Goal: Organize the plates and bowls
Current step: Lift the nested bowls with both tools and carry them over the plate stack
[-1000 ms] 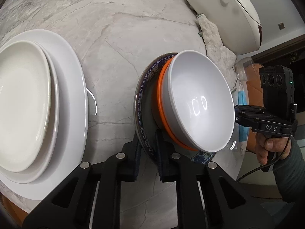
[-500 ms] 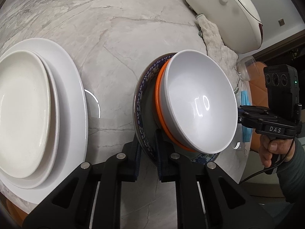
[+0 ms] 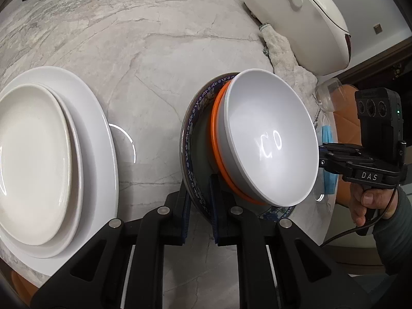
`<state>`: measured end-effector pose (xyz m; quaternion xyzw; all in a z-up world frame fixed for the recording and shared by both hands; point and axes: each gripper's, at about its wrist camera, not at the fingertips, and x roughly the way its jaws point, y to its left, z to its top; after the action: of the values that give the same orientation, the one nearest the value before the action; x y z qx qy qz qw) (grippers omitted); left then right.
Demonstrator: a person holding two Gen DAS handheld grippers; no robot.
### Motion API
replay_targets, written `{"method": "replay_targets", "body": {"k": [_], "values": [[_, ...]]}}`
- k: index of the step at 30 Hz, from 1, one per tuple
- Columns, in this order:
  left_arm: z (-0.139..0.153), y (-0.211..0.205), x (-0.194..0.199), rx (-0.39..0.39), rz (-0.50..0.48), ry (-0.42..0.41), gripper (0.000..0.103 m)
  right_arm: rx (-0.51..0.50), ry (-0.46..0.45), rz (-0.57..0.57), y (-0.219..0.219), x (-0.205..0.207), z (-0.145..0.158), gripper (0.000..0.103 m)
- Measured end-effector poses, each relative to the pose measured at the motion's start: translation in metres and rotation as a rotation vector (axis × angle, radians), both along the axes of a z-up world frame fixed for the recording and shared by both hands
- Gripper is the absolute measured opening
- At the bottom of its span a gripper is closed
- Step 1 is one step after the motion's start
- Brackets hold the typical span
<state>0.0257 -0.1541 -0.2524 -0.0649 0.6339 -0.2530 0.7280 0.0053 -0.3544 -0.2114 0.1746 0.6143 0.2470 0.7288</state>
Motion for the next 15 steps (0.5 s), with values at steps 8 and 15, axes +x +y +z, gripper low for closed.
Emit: {"method": "replay_targets", "body": {"k": [8, 15], "values": [[0.024, 0.007, -0.001, -0.008, 0.018, -0.012, 0.010, -0.007, -0.024, 0.002, 0.003, 0.001, 0.017, 0.013], [0.045, 0.022, -0.002, -0.012, 0.047, -0.029, 0.010, -0.014, -0.045, 0.020, 0.015, 0.004, 0.036, 0.013]]}}
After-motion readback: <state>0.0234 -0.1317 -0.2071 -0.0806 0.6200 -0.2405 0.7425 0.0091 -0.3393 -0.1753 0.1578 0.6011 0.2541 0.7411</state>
